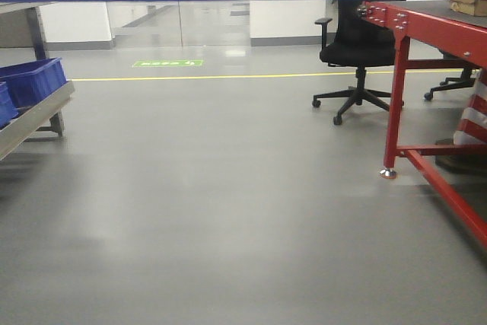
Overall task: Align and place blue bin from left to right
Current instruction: 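Drive across the floor carrying the bin toward the other rack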
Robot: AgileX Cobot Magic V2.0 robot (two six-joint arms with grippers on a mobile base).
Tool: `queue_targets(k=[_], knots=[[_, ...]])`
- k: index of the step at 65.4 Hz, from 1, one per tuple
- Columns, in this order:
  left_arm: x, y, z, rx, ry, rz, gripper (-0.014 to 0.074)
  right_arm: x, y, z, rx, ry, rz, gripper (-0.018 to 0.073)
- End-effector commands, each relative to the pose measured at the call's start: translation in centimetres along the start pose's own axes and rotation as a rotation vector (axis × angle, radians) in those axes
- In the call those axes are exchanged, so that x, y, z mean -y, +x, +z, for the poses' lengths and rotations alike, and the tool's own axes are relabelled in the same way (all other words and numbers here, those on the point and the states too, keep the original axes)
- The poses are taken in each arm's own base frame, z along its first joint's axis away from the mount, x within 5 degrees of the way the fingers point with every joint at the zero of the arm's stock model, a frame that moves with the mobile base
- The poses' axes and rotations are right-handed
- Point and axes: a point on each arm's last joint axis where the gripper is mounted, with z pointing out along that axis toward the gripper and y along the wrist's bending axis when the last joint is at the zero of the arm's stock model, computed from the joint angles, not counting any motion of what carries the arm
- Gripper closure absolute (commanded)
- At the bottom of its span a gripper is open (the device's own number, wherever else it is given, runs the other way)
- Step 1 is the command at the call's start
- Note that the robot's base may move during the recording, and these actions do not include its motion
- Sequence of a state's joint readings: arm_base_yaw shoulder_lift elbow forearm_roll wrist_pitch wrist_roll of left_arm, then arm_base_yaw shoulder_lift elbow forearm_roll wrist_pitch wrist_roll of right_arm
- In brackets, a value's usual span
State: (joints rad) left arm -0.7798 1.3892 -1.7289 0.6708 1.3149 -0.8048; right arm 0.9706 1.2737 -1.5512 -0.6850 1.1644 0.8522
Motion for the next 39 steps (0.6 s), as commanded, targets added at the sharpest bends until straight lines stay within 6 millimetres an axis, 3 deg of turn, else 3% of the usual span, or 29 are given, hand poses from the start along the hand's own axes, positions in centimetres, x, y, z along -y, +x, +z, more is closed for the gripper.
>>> queue_targets(k=[1, 39], knots=[[0.86, -0.58, -0.77, 0.069, 0.099, 0.0, 0.0707, -2.3, -2.07, -1.12, 0.227, -0.259, 0.003, 0.0725], [0.86, -0.58, -0.77, 0.069, 0.099, 0.0, 0.0707, -2.89, -2.58, -1.44, 0.287, -0.329, 0.003, 0.0725]])
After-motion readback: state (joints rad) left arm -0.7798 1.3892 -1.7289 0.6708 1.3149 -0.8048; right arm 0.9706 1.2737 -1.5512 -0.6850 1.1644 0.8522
